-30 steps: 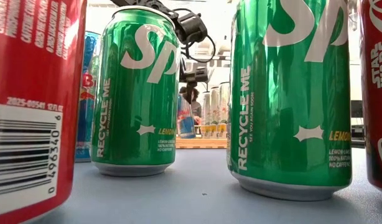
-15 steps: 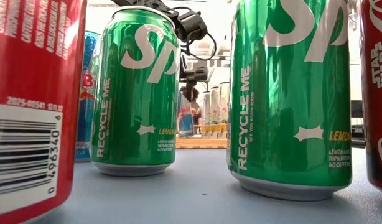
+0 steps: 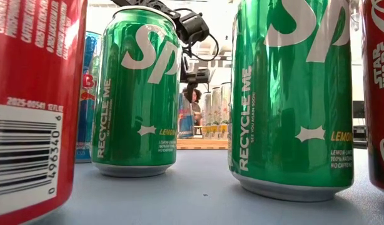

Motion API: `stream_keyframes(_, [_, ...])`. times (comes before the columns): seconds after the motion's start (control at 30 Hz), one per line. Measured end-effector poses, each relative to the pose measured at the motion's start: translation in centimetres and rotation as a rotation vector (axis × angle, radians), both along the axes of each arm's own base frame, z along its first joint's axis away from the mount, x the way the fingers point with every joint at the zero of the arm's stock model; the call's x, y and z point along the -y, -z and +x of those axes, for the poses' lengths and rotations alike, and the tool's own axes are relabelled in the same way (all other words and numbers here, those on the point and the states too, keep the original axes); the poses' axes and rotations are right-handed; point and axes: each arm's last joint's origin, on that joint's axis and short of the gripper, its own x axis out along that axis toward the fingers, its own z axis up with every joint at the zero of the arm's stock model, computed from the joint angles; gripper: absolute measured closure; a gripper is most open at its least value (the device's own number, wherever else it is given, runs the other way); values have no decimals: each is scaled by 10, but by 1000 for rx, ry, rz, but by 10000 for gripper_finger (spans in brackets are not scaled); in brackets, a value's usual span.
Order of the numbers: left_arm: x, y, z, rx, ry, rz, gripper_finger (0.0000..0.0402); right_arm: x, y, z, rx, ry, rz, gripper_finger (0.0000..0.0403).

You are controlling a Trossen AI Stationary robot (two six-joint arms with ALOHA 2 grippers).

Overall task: Place canned beverage on shelf
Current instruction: Put the blue soda can on the shelf

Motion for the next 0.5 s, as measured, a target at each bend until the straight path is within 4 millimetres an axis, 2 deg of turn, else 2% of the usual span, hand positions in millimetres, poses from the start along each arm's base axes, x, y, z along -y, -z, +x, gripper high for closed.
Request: stream_keyframes(0.5, [2, 6, 4, -25, 37, -5, 172, 0, 0, 0, 6, 8, 8, 143])
